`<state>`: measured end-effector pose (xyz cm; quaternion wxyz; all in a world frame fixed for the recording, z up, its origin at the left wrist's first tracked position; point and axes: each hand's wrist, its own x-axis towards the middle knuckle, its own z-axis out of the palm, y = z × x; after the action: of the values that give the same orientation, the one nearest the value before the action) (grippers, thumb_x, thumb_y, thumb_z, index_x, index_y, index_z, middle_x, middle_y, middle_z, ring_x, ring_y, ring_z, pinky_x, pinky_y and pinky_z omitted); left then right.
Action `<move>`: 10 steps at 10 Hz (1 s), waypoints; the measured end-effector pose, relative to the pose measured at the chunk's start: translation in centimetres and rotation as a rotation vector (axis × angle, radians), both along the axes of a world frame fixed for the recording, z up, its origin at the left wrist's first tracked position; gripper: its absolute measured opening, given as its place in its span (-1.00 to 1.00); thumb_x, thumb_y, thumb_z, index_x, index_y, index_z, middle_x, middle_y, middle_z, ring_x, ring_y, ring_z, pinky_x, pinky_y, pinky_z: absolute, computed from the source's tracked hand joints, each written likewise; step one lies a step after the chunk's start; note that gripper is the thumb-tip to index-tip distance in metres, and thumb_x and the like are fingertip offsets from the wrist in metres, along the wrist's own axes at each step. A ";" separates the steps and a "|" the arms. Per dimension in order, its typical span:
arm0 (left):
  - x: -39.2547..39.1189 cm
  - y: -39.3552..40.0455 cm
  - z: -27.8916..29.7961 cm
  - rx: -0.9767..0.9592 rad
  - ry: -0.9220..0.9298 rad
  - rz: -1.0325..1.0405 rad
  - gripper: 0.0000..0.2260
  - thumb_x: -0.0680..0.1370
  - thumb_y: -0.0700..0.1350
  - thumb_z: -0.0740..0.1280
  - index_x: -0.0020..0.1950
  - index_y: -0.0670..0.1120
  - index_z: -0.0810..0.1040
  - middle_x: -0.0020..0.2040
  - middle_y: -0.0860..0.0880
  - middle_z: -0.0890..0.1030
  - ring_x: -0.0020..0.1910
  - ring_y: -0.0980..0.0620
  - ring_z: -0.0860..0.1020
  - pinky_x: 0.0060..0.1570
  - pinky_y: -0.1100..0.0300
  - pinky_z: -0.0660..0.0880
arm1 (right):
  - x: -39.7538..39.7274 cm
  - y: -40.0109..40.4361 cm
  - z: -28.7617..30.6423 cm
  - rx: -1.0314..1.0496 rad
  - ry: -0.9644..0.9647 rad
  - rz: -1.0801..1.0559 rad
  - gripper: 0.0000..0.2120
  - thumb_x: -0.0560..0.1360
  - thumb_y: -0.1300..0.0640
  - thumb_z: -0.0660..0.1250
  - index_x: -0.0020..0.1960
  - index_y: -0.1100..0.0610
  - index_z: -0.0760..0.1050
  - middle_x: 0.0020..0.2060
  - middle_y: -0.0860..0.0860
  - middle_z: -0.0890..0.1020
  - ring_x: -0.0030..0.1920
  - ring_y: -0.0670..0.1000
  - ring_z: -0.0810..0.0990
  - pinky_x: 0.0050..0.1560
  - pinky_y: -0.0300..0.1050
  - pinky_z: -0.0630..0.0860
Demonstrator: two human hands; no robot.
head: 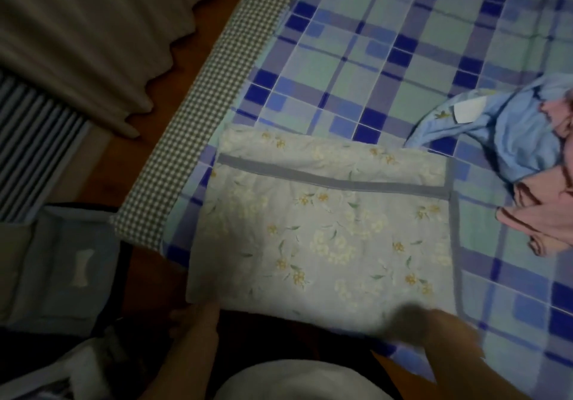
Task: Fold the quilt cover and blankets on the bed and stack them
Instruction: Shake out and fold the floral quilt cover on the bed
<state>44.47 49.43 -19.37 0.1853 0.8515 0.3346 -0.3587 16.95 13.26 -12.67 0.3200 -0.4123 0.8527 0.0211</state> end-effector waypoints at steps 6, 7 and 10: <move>19.3 -23.4 -1.3 -0.174 -0.625 -1.793 -0.48 0.56 0.41 -0.04 -0.12 0.04 0.47 -0.19 -0.01 0.62 -0.27 -0.01 0.57 -0.24 0.11 0.46 | 12.2 -17.6 -6.1 -0.184 0.335 1.533 -0.35 0.56 -0.41 -0.21 -0.03 -0.06 0.54 -0.27 -0.06 0.62 -0.26 -0.03 0.58 -0.03 -0.04 0.47; 19.6 -23.5 1.3 -0.275 -0.882 -1.729 -0.45 0.62 0.31 -0.12 -0.26 -0.01 0.44 -0.39 -0.03 0.52 -0.45 -0.03 0.48 -0.37 0.14 0.32 | 10.7 -18.4 -3.7 -0.519 0.388 1.561 -0.43 0.63 -0.24 -0.18 -0.23 0.03 0.45 -0.39 0.03 0.59 -0.41 0.13 0.56 -0.26 -0.05 0.37; 22.8 -31.1 -1.4 0.045 0.105 -1.776 -0.65 0.58 0.27 0.07 0.19 0.18 0.51 0.16 0.05 0.58 0.08 0.03 0.53 0.21 -0.04 0.47 | 18.9 -22.5 -6.2 0.049 0.519 1.568 -0.63 0.63 -0.16 0.06 0.16 -0.02 0.56 0.08 0.04 0.64 0.07 0.09 0.60 0.23 0.02 0.43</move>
<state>67.25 18.28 -20.81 -0.1933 0.7828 -0.4339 -0.4020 35.88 -9.27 -18.91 0.0139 -0.8626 0.3636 0.3514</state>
